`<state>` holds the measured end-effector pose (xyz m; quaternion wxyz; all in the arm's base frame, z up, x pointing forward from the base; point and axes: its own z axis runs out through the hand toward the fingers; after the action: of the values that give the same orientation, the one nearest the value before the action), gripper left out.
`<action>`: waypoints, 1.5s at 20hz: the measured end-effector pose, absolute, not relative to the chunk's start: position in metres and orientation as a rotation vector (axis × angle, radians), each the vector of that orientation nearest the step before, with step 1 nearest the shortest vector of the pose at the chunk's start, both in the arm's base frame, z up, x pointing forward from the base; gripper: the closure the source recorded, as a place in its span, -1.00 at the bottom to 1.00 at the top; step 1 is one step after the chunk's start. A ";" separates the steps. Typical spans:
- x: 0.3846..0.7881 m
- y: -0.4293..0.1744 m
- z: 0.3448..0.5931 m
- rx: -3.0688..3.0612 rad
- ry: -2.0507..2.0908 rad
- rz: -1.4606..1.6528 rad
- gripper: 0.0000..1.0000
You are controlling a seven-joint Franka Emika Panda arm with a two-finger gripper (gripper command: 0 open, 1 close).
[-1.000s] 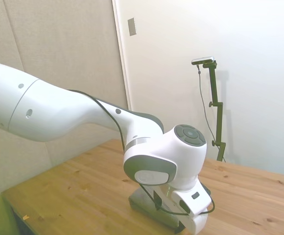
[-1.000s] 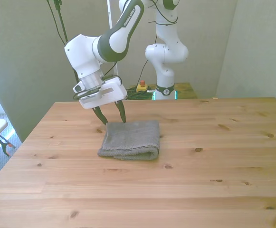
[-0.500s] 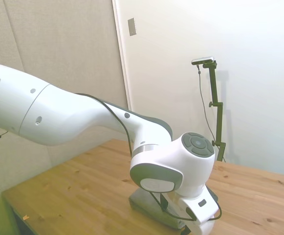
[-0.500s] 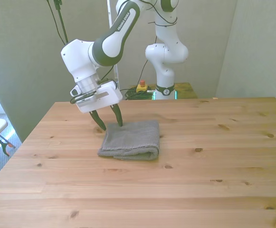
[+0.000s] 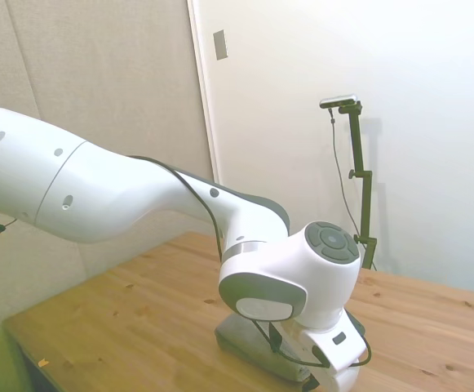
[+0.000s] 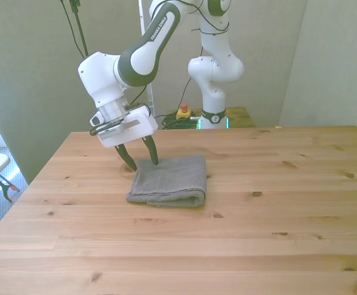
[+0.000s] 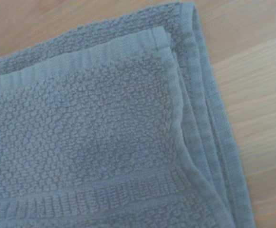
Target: Unfold the towel
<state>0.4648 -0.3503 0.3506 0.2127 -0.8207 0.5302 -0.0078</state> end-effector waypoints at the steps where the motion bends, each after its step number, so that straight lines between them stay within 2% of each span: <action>1: 0.465 -0.350 0.350 -2.279 1.472 -0.020 1.00; 18: 0.464 -0.353 0.352 -2.279 1.474 -0.029 1.00; 21: 0.467 -0.349 0.375 -2.285 1.446 -0.079 1.00; 24: 0.481 -0.322 0.414 -2.310 1.360 -0.150 1.00; 30: 0.524 -0.206 0.481 -2.403 1.127 -0.219 1.00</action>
<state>0.5236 -0.2057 0.4810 0.2368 -0.8767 0.4110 -0.0801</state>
